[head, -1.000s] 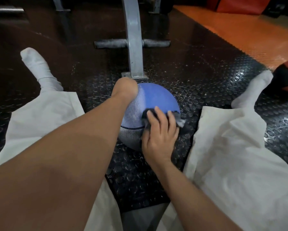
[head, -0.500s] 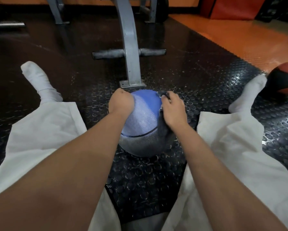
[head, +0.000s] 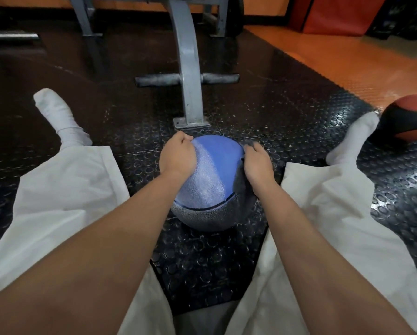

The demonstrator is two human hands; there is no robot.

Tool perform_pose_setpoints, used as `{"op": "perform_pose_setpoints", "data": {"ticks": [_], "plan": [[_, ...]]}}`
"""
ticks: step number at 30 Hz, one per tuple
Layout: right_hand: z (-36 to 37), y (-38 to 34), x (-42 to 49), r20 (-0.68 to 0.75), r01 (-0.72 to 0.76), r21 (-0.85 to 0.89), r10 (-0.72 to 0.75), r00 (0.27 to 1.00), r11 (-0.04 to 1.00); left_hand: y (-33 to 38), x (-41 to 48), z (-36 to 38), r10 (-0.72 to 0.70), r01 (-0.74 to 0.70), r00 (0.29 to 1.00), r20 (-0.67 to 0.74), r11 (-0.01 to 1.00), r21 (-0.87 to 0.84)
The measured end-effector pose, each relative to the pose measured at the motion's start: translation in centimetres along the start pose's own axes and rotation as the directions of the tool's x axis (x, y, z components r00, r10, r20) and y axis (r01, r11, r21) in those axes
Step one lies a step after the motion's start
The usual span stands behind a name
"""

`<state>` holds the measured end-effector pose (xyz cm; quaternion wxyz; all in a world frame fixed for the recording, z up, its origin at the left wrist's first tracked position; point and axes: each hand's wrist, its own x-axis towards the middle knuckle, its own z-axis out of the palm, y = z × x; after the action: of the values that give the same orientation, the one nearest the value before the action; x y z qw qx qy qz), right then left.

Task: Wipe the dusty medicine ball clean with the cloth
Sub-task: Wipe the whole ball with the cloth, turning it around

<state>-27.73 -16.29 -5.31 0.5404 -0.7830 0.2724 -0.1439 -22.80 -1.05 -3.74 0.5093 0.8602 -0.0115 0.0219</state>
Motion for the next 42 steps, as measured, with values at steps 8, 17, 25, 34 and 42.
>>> {"op": "perform_pose_setpoints", "data": {"ticks": [8,17,25,34,42], "plan": [[-0.2,-2.1,-2.7,0.021,0.307,-0.323,-0.318,0.948,0.895,-0.5,-1.1,-1.1,0.158,-0.142,0.98,0.125,0.982,-0.128],[-2.4,5.6,-3.3,0.121,-0.305,0.475,0.282,0.952,0.826,-8.8,-0.5,0.5,-0.4,0.585,0.811,0.428,0.58,-0.566],[-1.0,6.2,-2.9,0.167,-0.341,0.514,0.298,0.94,0.787,-11.7,-2.9,1.8,-0.316,0.615,0.787,0.53,0.334,-0.715],[-0.9,6.7,-5.1,0.204,-0.379,0.751,0.356,0.912,0.541,-9.6,-2.2,1.0,-0.271,0.589,0.807,0.524,0.418,-0.692],[2.6,7.5,-6.7,0.332,-0.526,0.72,0.441,0.834,0.452,-7.7,-1.3,-3.1,-0.234,0.478,0.869,0.436,0.623,-0.619]]}}
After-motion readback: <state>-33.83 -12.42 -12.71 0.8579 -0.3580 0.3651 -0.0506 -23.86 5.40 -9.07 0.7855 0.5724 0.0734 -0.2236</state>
